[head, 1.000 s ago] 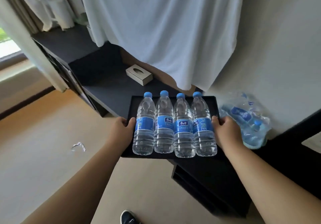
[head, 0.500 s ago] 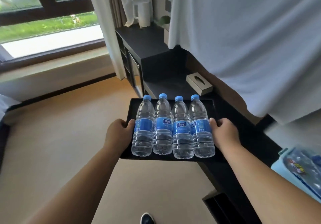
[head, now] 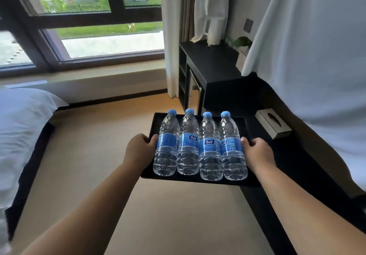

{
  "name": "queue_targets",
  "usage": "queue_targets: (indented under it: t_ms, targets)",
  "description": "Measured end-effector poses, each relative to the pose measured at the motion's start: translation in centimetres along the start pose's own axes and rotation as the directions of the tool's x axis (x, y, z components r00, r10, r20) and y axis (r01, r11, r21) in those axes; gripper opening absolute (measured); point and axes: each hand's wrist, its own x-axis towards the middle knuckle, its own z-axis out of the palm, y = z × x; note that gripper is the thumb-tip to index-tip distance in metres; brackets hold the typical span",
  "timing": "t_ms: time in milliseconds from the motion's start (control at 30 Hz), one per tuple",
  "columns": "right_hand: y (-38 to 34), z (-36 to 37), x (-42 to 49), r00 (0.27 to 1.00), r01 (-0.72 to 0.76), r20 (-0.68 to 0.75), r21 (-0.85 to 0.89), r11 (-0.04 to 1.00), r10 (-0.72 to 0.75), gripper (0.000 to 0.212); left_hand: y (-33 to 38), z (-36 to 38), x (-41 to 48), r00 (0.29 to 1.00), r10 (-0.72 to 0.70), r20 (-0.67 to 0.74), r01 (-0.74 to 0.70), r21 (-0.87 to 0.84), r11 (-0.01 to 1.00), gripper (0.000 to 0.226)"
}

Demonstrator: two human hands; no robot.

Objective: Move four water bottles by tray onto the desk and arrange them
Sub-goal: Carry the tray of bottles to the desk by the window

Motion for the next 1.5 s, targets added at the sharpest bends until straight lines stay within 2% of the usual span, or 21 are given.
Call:
queue_targets:
  t_ms: [400, 533, 933, 1500]
  targets:
    - [-7.7, 5.9, 10.2, 0.994, 0.075, 0.077, -0.034, 0.997, -0.072, 0.050, -0.9, 0.1, 10.3, 0.992, -0.095, -0.085, 0.096, 0.008, 0.995, 0.039]
    - [-9.5, 7.6, 15.6, 0.991, 0.087, 0.103, -0.038, 0.996, -0.082, 0.055, 0.4, 1.3, 15.0, 0.988, -0.113, -0.103, 0.113, -0.008, 0.994, 0.038]
    - [-15.1, 11.2, 30.7, 0.982, 0.115, 0.156, -0.065, 0.991, -0.104, 0.050, 4.6, 5.8, 28.1, 0.976, -0.176, -0.130, 0.176, -0.012, 0.984, 0.039]
    - [-27.8, 21.6, 45.9, 0.989, 0.090, 0.122, -0.055, 0.994, -0.082, 0.046, 4.7, 5.1, 51.9, 0.980, -0.168, -0.103, 0.171, 0.017, 0.985, 0.043]
